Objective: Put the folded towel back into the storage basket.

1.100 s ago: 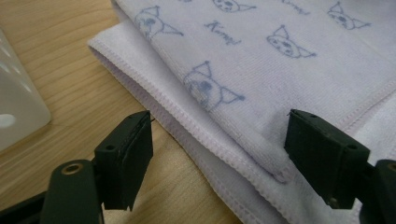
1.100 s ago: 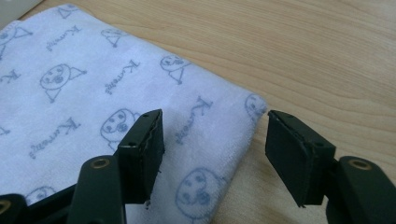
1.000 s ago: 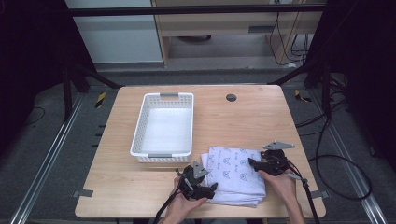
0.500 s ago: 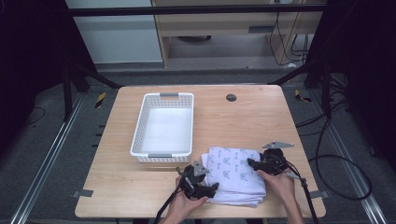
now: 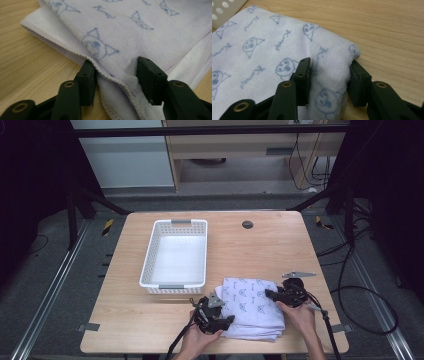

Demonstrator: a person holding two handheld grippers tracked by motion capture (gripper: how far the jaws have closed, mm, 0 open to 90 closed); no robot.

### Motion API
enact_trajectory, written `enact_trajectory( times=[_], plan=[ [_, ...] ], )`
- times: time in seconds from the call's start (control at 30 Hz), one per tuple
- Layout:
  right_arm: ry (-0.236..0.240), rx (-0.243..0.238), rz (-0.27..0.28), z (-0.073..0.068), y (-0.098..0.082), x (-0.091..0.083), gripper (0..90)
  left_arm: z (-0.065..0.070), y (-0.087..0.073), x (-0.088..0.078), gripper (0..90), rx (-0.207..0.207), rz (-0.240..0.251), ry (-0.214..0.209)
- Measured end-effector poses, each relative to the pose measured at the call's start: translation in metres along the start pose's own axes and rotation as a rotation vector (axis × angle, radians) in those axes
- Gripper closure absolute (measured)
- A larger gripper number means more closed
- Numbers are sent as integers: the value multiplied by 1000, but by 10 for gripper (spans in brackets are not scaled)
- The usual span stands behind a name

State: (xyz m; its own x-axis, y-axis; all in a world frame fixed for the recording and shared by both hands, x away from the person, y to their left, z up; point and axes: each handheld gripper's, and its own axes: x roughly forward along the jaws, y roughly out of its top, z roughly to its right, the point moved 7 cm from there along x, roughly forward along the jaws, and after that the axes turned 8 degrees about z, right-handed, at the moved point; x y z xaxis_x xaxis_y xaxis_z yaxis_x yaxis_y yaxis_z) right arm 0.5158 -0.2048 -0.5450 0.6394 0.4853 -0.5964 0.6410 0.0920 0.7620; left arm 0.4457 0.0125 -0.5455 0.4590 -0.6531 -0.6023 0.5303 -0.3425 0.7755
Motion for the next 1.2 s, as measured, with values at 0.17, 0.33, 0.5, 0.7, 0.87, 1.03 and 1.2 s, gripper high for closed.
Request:
enact_trajectory(
  times=[0.17,0.33,0.5,0.7,0.87,1.03,1.2],
  plan=[
    [10,14,-5,-1,1,1,646,1,0,0,588,-17,-4,-16],
    [20,31,-3,-2,1,1,674,2,1,0,644,-23,-3,-25],
    [12,32,1,-3,2,0,689,3,2,-1,694,-23,7,-21],
    [0,25,-8,-5,5,-2,707,2,3,-4,726,-36,10,-43],
    [-1,-1,6,-10,11,-10,712,7,8,-10,731,-27,29,-52],
    [8,2,15,-13,13,-16,712,10,10,-17,731,-6,38,-56],
    [28,-3,37,-20,17,-24,712,11,10,-25,731,17,51,-53]
  ],
)
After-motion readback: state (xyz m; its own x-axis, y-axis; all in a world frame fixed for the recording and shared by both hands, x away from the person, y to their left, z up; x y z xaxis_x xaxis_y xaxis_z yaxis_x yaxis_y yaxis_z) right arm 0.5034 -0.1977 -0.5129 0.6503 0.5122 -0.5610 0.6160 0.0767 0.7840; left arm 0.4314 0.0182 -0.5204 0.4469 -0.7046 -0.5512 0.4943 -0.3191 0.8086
